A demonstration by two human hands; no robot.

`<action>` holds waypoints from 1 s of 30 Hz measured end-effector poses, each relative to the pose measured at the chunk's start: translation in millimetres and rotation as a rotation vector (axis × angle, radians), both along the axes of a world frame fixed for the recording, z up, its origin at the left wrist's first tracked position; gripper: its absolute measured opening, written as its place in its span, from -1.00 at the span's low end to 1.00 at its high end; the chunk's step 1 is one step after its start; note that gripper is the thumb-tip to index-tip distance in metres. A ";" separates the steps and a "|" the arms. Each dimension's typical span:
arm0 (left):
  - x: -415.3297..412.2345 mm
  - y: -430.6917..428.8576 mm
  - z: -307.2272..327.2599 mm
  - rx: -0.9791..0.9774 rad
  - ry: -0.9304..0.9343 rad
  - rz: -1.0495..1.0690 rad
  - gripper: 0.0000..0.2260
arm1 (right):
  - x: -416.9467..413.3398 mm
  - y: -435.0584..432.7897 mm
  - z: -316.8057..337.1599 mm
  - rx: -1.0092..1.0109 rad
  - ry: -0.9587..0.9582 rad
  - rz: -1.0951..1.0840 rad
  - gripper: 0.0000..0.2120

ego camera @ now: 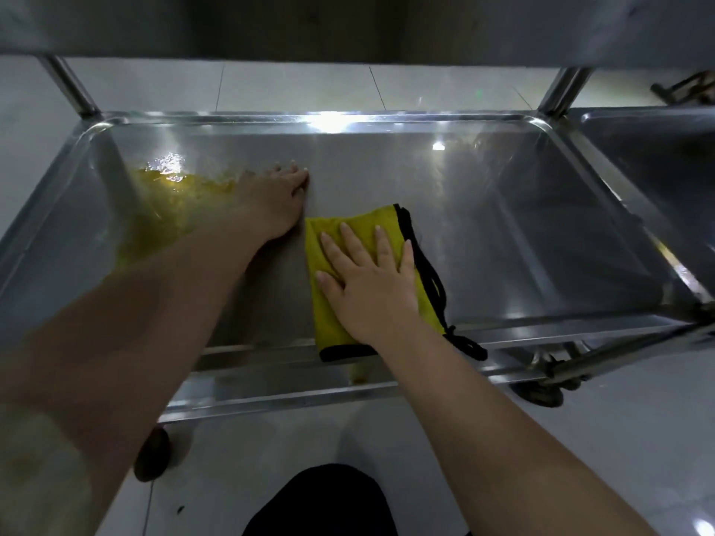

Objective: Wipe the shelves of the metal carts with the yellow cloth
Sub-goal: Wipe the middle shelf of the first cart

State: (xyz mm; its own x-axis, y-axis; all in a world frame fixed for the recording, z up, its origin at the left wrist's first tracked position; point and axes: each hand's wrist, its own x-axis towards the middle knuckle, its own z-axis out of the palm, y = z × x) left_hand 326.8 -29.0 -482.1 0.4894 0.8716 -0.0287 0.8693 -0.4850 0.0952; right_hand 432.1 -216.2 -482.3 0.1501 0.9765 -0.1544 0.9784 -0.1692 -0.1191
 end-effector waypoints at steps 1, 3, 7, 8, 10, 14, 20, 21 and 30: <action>-6.3 -8.5 0.0 -0.036 0.020 -0.011 -0.56 | 3.1 -0.3 0.6 -0.019 -0.013 0.030 -0.45; -20.2 -24.1 -3.3 -0.090 0.025 -0.003 -0.55 | 6.8 -5.4 2.6 -0.061 -0.041 0.164 -0.43; -29.1 -32.0 -11.3 -0.056 -0.009 0.023 -0.55 | 29.6 -16.8 7.6 -0.072 -0.046 0.553 -0.37; -27.8 -30.6 -12.5 -0.053 -0.014 0.028 -0.55 | 39.3 -10.3 8.0 -0.052 -0.033 0.615 -0.39; -25.5 -28.1 -15.0 -0.046 -0.019 0.020 -0.55 | 58.1 18.0 5.1 -0.004 -0.041 0.659 -0.42; -25.1 -26.9 -18.2 -0.038 -0.041 0.021 -0.55 | 78.7 106.0 -0.7 0.024 -0.030 0.351 -0.49; -25.6 -25.5 -17.5 -0.043 -0.033 0.054 -0.54 | 58.3 148.2 -2.3 -0.010 0.023 0.000 -0.46; -25.4 -25.7 -16.6 -0.043 -0.034 0.055 -0.54 | 52.8 134.0 -2.0 -0.014 0.025 0.006 -0.45; -25.4 -26.7 -17.7 -0.032 -0.037 0.037 -0.52 | 43.2 -20.9 7.2 -0.077 0.026 0.121 -0.38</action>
State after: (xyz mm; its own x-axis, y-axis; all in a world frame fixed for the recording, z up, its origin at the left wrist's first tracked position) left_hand 301.5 -55.7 -499.8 0.4585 0.8878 -0.0390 0.8820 -0.4492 0.1423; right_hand 475.3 -237.1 -475.1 0.0269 0.9725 -0.2314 0.9890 -0.0596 -0.1355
